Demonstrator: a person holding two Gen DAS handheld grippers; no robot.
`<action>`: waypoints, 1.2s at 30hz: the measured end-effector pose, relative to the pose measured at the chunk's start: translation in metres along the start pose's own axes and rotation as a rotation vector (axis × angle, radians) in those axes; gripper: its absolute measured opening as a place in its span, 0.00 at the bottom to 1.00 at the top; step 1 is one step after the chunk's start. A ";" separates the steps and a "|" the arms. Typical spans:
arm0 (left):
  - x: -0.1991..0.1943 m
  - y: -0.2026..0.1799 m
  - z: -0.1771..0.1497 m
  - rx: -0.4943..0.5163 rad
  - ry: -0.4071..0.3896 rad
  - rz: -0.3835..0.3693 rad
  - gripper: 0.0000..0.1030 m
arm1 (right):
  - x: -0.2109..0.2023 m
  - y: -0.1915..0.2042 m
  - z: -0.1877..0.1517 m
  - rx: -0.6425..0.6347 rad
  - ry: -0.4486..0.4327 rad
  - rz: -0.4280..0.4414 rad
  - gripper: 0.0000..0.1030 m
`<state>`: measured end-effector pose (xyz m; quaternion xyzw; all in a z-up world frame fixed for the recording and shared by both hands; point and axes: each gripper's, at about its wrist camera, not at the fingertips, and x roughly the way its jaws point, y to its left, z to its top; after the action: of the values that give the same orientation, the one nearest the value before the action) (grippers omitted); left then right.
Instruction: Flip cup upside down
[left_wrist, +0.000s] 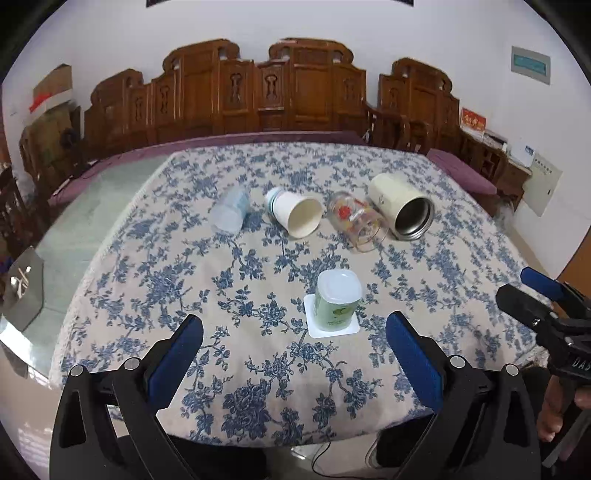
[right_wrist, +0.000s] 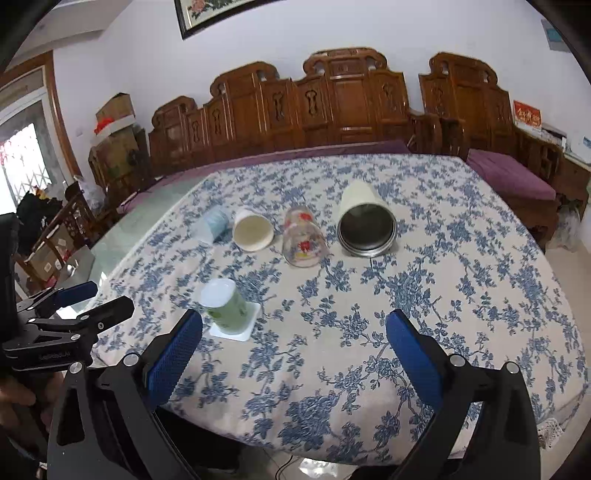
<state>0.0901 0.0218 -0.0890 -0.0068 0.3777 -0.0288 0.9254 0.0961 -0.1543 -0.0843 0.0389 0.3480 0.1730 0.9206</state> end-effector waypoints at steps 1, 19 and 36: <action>-0.008 0.000 -0.001 -0.002 -0.007 -0.001 0.93 | -0.004 0.003 0.000 -0.004 -0.008 -0.002 0.97; -0.110 0.005 0.002 -0.021 -0.217 0.023 0.93 | -0.110 0.040 0.011 -0.080 -0.246 -0.058 0.97; -0.147 -0.002 -0.002 -0.003 -0.298 0.059 0.93 | -0.139 0.031 0.009 -0.040 -0.312 -0.048 0.98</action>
<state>-0.0165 0.0283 0.0120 -0.0013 0.2364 0.0004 0.9717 -0.0041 -0.1727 0.0160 0.0384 0.1981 0.1497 0.9679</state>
